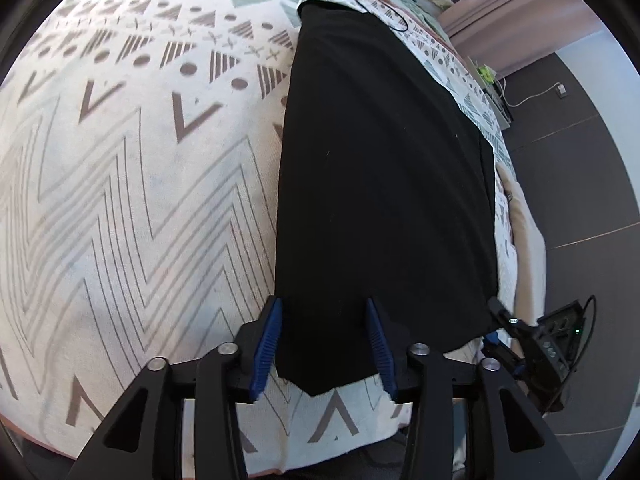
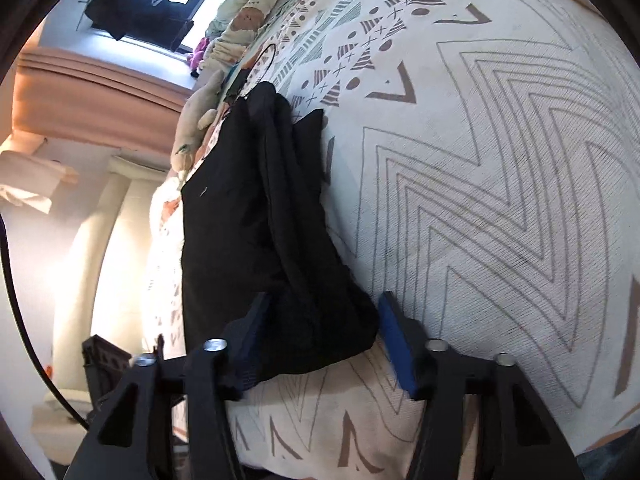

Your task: Fold large clothes

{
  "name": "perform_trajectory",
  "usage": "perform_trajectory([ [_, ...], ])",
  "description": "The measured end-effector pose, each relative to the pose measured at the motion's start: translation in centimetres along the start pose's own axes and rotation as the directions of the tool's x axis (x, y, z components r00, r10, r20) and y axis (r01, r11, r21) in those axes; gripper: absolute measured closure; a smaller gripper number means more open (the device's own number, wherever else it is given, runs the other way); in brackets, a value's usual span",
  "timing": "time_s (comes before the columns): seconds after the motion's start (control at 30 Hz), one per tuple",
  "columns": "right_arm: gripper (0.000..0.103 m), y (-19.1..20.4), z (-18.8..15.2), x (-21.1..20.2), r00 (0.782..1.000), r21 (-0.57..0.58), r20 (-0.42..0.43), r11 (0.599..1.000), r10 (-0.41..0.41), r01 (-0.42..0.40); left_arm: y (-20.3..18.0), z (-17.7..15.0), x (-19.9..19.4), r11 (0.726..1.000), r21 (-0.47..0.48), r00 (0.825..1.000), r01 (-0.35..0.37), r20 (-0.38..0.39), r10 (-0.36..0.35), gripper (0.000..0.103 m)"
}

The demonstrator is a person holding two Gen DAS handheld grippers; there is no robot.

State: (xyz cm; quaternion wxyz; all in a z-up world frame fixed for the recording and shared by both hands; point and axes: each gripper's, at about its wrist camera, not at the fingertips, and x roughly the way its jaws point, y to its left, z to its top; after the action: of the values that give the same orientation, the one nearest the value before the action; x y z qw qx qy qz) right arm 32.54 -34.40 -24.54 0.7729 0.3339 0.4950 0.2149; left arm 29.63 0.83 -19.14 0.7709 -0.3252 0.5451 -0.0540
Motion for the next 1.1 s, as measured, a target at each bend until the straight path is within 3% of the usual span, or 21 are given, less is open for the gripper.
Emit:
perform_trajectory([
  [0.03, 0.079, 0.1, -0.2, -0.1, 1.000, -0.011, 0.008, 1.000, 0.009, -0.009, 0.1, -0.2, 0.1, 1.000, -0.006, 1.000, 0.005, -0.003, -0.005, 0.055],
  [0.1, 0.083, 0.4, -0.5, -0.4, 1.000, -0.025, 0.017, 1.000, 0.018, -0.017, 0.2, -0.5, 0.1, 1.000, 0.000, 1.000, 0.003, 0.002, -0.003, 0.055],
  [0.23, 0.085, 0.4, -1.0, -0.7, 0.999, -0.011, 0.016, 0.999, 0.035, -0.035, -0.3, -0.8, -0.3, 0.999, 0.030, 1.000, -0.013, 0.013, 0.013, 0.057],
  [0.53, 0.085, 1.3, -3.2, -1.5, 0.998, -0.013, -0.019, 0.998, 0.054, -0.054, 0.6, -0.7, -1.8, 0.998, 0.065, 1.000, -0.022, 0.012, 0.021, 0.069],
  [0.97, 0.085, 1.4, -7.2, -3.5, 0.996, -0.012, -0.064, 0.998, 0.063, -0.064, 2.2, -4.3, -4.8, 0.995, 0.097, 1.000, -0.002, -0.021, 0.004, 0.071],
  [1.07, 0.085, 1.4, -7.1, -3.5, 0.995, -0.028, -0.094, 0.999, 0.024, -0.027, 2.7, -4.7, -5.0, 0.995, 0.095, 1.000, 0.005, -0.030, -0.002, 0.071],
  [1.1, 0.081, 1.4, -6.9, -3.5, 0.995, -0.032, -0.100, 0.999, 0.005, -0.008, 3.0, -4.6, -5.1, 0.996, 0.090, 0.999, 0.013, -0.032, -0.010, 0.071],
])
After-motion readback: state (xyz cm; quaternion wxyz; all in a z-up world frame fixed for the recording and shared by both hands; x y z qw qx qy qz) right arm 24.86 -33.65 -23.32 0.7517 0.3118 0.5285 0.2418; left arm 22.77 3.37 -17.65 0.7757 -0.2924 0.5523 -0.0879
